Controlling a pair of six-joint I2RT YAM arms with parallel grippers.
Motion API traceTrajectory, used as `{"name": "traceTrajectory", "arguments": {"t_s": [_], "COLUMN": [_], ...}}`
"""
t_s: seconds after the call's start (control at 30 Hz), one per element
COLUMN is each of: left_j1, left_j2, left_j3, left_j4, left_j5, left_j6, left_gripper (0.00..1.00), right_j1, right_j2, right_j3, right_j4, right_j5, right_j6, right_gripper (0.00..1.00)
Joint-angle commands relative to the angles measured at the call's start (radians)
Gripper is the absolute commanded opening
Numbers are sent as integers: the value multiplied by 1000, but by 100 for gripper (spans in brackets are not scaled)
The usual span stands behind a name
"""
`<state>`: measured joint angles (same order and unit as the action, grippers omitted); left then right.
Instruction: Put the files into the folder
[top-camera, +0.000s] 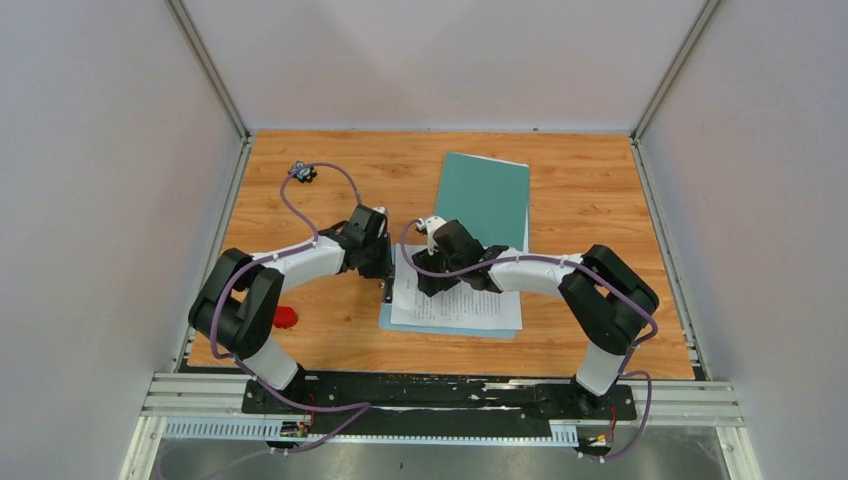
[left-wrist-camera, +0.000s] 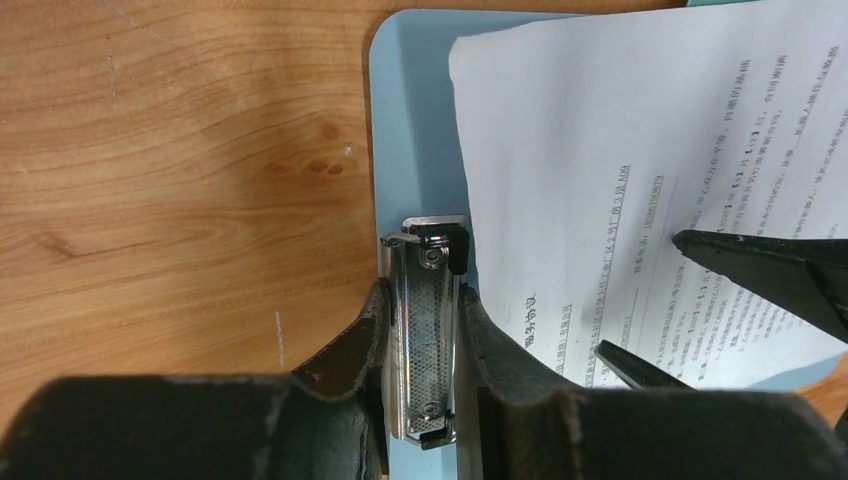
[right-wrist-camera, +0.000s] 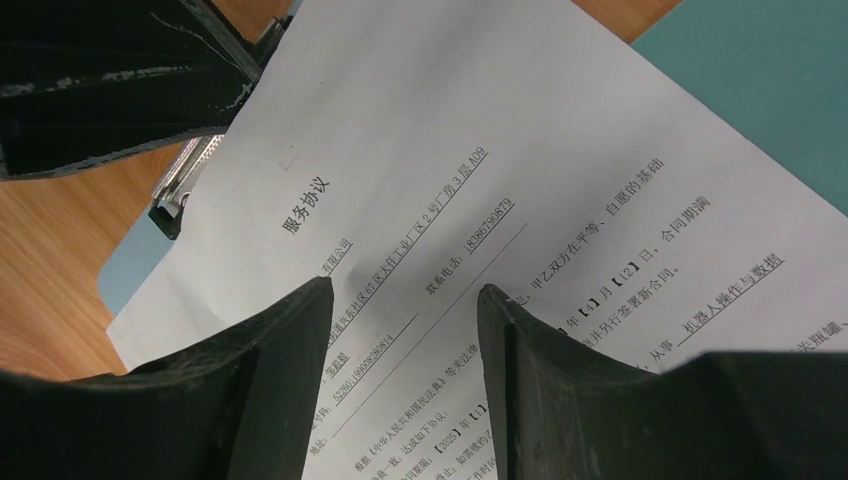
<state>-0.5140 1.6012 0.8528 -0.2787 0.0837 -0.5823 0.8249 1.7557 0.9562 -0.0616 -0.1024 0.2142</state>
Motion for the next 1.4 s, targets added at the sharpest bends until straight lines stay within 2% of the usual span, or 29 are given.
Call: {"name": "traceTrajectory", "arguments": {"t_s": [0.0,0.13,0.33,0.67,0.87,1.37], "left_j1": [30,45,62,63,63,66], "left_j2": [-21,-49,-47,-57,-67,-69], "left_j3": [-27,-32,-46,-60,-71,-101], "left_j4": [22,22,18,39,60,117], "left_j5": [94,87,84,95,123,185], "left_j6": [-18,-3,9,-5,-24,-75], "left_gripper": [0,0,0,0,0,0], "right_j1": [19,20,19,20,47,100], "right_j2": [38,35,4,-85,-55,8], "right_j3": [-34,-51,-68,-147,-126,-71], "right_j4": [46,46,-41,-63,-10,-33], "right_j5": [31,46,160,213,184,287], "right_j6": [-14,-7,23,110,179,336], "right_gripper": [55,54,53,51,51,50]}}
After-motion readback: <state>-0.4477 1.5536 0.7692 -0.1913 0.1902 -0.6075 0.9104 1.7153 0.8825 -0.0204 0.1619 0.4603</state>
